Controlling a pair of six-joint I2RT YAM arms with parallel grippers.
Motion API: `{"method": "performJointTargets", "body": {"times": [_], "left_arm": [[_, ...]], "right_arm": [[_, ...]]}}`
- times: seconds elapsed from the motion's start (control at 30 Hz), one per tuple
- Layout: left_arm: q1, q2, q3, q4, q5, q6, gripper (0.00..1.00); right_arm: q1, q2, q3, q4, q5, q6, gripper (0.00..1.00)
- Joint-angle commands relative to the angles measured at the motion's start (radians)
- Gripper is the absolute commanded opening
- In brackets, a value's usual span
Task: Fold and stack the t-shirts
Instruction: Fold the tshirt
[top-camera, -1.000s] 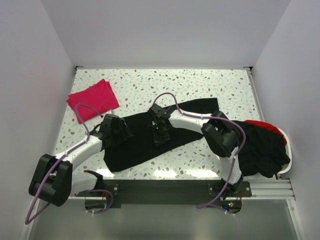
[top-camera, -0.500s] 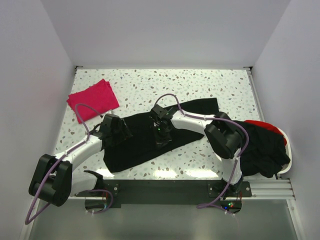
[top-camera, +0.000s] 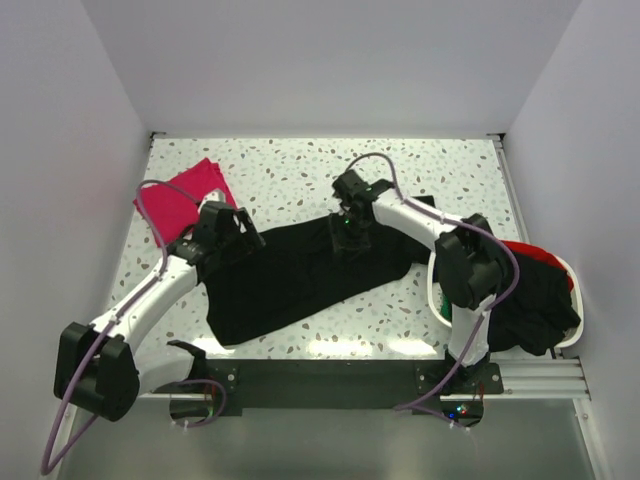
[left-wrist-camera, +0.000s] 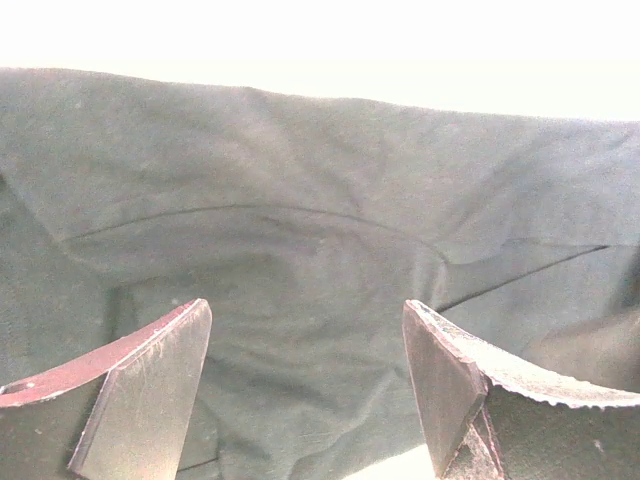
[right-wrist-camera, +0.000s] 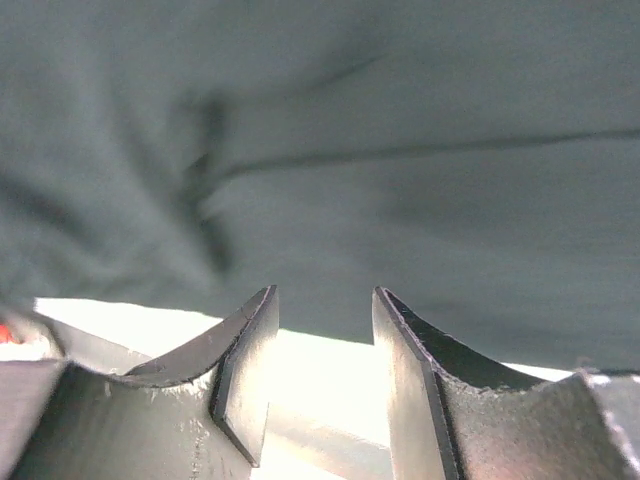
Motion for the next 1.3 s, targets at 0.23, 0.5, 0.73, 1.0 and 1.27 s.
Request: {"method": "performJointTargets", "body": {"times": [0.23, 0.5, 0.73, 1.0, 1.27], "left_arm": [[-0.012, 0.159, -0.014, 0.074, 0.137, -0.049, 0.83], [-0.012, 0.285, -0.072, 0.155, 0.225, -0.058, 0.86], [-0.012, 0.417, -0.06, 0.231, 0.273, -0.038, 0.87], [-0.012, 0.584, 0.093, 0.222, 0.282, 0.022, 0.87], [-0.012, 0.783, 0.351, 0.173, 0.291, 0.089, 0.87]], "right_arm": [[-0.319, 0.048, 0.133, 0.038, 0.082, -0.108, 0.47], [-0.391, 0.154, 0.145, 0.116, 0.113, -0.114, 0.47], [-0.394, 0.183, 0.068, 0.128, 0.108, -0.117, 0.47], [-0.389, 0.106, -0.105, 0.096, 0.114, -0.047, 0.46], [-0.346, -0.016, -0.255, 0.072, 0.114, 0.007, 0.46]]}}
